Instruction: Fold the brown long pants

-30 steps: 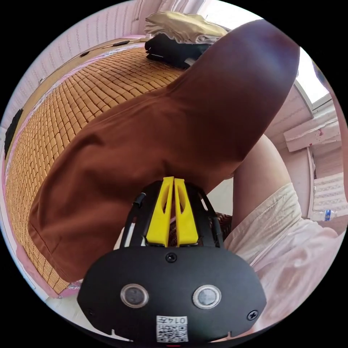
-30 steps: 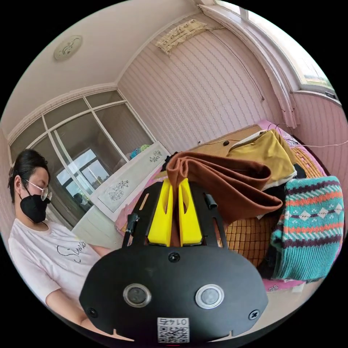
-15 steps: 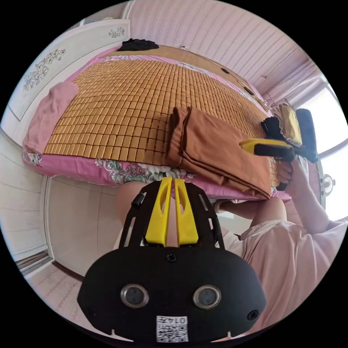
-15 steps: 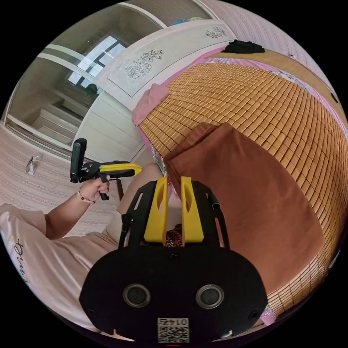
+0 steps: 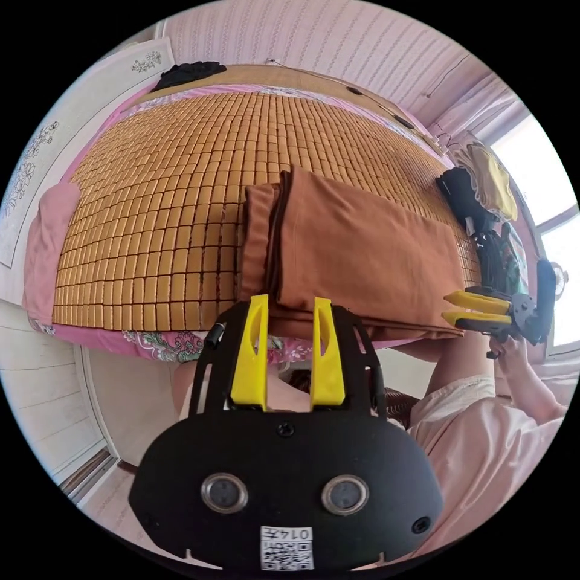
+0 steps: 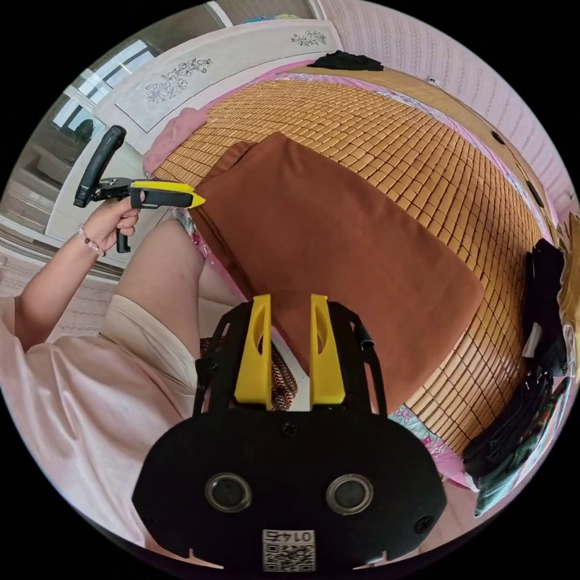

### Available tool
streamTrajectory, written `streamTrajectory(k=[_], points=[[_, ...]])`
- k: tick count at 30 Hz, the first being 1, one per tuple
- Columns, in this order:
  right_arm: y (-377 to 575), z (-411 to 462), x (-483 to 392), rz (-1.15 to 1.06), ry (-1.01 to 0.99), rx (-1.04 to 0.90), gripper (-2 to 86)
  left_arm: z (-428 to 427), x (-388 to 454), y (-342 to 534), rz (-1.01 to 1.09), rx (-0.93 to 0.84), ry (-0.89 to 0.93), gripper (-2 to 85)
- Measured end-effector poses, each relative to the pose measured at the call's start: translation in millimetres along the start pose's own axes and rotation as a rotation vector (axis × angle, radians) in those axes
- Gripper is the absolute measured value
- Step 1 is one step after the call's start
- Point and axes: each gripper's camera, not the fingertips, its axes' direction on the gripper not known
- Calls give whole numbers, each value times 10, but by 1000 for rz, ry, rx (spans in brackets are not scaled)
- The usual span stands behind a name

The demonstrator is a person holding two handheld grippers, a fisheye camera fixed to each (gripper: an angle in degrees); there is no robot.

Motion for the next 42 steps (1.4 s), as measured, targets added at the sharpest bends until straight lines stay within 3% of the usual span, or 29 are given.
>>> streamTrajectory(k=[5, 8, 12, 14, 16, 19, 24, 28, 34, 39, 42], points=[[-266, 445, -266, -23, 51, -53, 135, -39, 184, 16, 54, 30, -46, 36], [-426, 474, -375, -22, 34, -38, 131, -419, 437, 109, 128, 166, -80, 23], [-662, 401, -589, -42, -9, 35, 126, -821, 417, 349, 65, 323, -54, 25], [-819, 547, -661, -37, -39, 22, 122, -493, 311, 344, 22, 216, -124, 36], [-961, 838, -715, -40, -5, -48, 114, 124, 157, 299, -51, -4, -111, 48], [-1052, 1032, -794, -55, 46, -94, 72, 59, 188, 323, -63, 42, -90, 56], [-872, 1139, -877, -42, 337, -85, -5, -281, 490, 416, 35, 113, -159, 25], [-907, 1435, -891, 12, 340, -75, -8, -112, 1114, 366, 250, 140, -22, -7], [-1339, 1472, -965, -120, 285, -195, -9, 498, 2092, 97, 470, -6, 132, -10], [-2108, 1342, -715, -134, 223, -117, -6, 773, 2539, -103, 556, -26, 22, -10], [-2588, 1600, -614, -145, 220, -166, -6, 858, 2666, -290, 557, -9, -26, -10]])
